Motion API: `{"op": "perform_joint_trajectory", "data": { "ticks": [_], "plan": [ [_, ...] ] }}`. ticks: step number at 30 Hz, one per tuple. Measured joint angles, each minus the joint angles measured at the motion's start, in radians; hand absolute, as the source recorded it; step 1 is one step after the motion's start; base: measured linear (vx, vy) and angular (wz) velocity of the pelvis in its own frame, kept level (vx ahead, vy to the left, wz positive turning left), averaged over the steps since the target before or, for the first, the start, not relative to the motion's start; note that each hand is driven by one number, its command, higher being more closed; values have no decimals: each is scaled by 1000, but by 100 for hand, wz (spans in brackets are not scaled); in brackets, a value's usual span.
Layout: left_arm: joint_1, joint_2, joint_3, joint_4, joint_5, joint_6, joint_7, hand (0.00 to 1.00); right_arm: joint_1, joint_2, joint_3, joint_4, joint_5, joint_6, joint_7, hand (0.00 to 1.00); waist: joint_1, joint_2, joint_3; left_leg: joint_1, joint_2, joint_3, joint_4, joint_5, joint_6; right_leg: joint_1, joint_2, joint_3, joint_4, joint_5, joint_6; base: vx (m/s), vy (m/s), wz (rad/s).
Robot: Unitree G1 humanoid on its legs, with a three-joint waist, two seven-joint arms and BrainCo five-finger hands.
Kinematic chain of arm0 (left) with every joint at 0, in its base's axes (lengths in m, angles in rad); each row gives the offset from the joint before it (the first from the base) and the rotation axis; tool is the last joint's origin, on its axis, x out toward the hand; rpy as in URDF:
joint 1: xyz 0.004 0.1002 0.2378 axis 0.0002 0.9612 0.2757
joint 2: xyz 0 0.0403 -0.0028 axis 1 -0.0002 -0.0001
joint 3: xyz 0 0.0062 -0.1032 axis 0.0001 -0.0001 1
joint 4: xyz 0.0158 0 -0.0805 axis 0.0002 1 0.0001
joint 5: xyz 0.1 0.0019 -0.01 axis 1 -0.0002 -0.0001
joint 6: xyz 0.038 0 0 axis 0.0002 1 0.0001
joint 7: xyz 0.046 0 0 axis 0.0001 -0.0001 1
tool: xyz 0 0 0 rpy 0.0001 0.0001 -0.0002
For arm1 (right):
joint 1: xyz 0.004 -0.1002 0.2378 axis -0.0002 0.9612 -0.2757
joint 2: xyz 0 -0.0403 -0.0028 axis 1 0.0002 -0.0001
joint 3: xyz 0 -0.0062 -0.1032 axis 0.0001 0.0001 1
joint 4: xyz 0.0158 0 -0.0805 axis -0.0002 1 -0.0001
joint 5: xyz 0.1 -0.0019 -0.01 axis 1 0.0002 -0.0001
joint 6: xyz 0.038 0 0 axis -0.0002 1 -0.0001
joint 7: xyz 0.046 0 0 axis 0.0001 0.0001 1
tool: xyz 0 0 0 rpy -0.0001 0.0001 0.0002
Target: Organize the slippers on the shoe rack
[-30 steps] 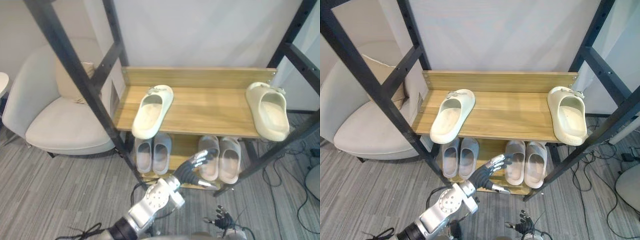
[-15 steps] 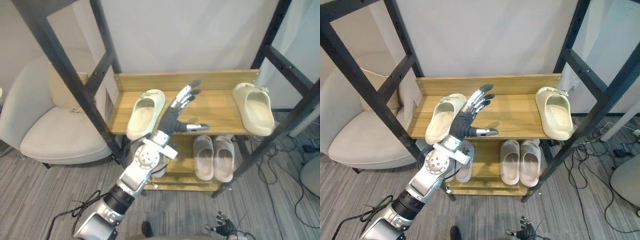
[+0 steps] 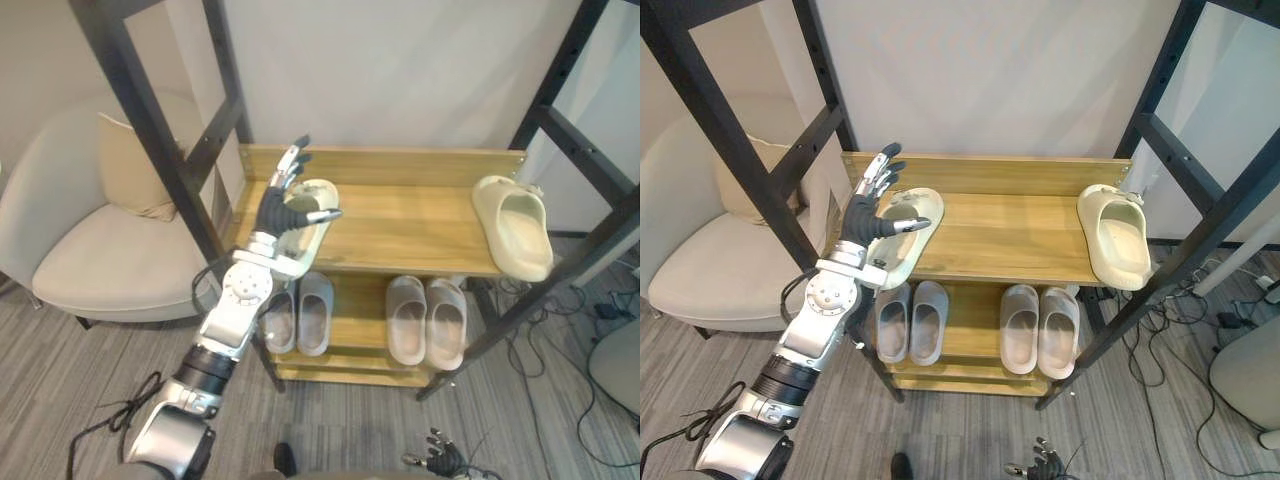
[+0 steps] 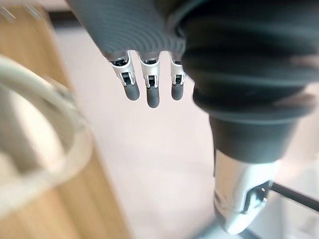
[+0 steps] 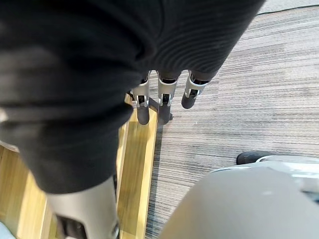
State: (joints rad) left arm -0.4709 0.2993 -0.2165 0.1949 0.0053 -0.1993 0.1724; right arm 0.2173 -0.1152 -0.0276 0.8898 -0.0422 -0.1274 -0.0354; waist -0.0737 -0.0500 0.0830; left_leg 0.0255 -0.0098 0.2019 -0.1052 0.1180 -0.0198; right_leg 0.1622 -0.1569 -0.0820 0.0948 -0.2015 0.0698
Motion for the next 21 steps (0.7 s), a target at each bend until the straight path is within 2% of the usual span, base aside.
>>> {"op": "perform_joint_trajectory", "data": {
  "ticks": [7, 12, 21],
  "plan": [
    [-103, 44, 33, 147, 46, 24, 2, 0, -20, -2, 0, 0, 1, -1, 16, 0, -5, -1, 2, 12, 6, 6, -6, -9, -9, 14, 4, 5, -16, 8, -17, 11, -11, -4],
    [-139, 82, 46, 181, 94, 47, 3, 0, -19, 0, -2, 0, 1, 0, 17, 0, -16, -8, 13, 13, 10, 14, -6, -26, -20, 12, 5, 9, -29, 2, -28, -45, 3, -9],
    [-180, 121, 51, 249, 203, 72, 0, 0, 1, 13, -9, -1, 2, -1, 18, 0, -19, -17, 22, 12, 13, 40, 0, -35, -22, -1, 8, 41, -29, 6, -31, 26, -6, -9]
  ]
}}
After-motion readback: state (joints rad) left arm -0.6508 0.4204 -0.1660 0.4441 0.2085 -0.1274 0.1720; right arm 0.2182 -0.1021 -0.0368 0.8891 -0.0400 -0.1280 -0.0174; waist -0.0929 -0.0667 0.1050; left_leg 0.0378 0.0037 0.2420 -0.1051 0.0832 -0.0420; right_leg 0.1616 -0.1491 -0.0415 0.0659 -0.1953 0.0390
